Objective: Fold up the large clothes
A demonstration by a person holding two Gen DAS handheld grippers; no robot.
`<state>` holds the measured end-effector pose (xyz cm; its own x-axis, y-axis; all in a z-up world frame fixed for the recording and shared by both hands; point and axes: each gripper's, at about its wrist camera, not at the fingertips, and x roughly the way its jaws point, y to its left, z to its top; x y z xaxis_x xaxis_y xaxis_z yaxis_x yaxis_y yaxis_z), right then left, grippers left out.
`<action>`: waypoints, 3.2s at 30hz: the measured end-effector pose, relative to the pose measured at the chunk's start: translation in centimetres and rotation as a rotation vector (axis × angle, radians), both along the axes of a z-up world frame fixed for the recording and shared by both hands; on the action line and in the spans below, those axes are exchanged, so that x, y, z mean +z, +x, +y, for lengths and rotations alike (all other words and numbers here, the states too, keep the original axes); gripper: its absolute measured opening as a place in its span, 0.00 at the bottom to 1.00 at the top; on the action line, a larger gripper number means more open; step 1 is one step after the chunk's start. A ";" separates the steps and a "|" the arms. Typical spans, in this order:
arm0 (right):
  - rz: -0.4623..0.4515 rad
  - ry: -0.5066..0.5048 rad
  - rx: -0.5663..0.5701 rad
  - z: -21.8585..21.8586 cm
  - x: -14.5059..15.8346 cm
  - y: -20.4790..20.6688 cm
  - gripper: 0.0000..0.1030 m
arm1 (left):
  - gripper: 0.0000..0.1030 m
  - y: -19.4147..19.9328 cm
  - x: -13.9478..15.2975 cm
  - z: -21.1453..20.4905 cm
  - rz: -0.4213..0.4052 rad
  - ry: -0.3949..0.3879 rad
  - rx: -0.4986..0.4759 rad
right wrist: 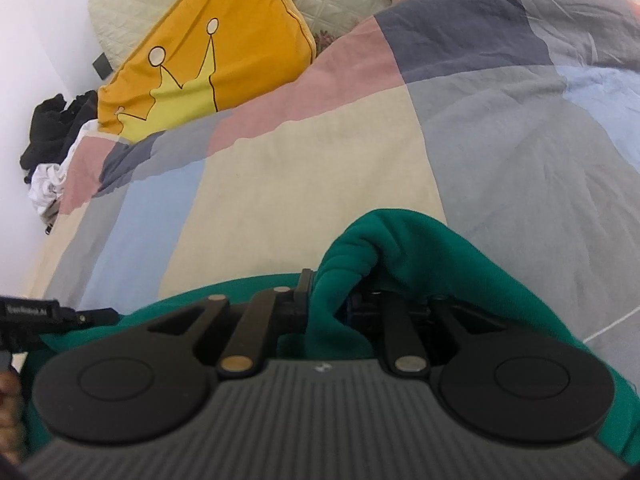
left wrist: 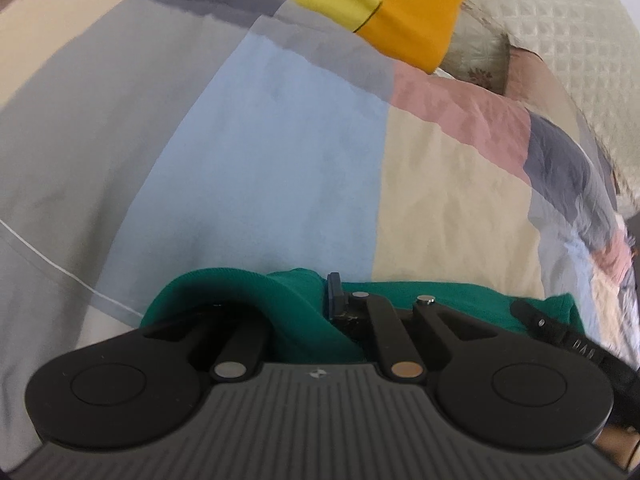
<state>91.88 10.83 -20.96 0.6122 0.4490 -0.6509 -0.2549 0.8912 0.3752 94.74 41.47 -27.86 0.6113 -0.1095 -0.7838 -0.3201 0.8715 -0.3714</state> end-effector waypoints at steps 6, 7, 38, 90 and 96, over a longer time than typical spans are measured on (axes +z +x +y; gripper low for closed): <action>0.002 -0.022 0.017 -0.2 2.6 -1.7 0.40 | 0.39 -1.1 3.0 -1.4 0.021 0.041 -0.043; 0.002 -0.019 0.023 -0.3 3.0 -2.1 0.55 | 0.52 -1.5 3.4 -1.5 0.015 0.027 -0.047; -0.313 -0.041 0.089 -12.9 18.6 -42.6 0.76 | 0.66 -48.9 23.1 -20.0 -0.227 0.175 -0.048; -0.266 -0.040 0.103 -11.1 6.8 -44.1 0.76 | 0.07 -47.8 23.0 17.0 -0.034 0.428 0.598; -0.288 -0.064 0.115 -9.5 6.0 -42.8 0.76 | 0.06 -42.8 19.5 24.2 0.012 0.479 0.708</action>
<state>49.11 1.35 -14.99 0.7230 0.4896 -0.4873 -0.4427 0.8700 0.2172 51.98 65.69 -8.37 0.4021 0.6397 -0.6551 -0.8500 0.5267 -0.0074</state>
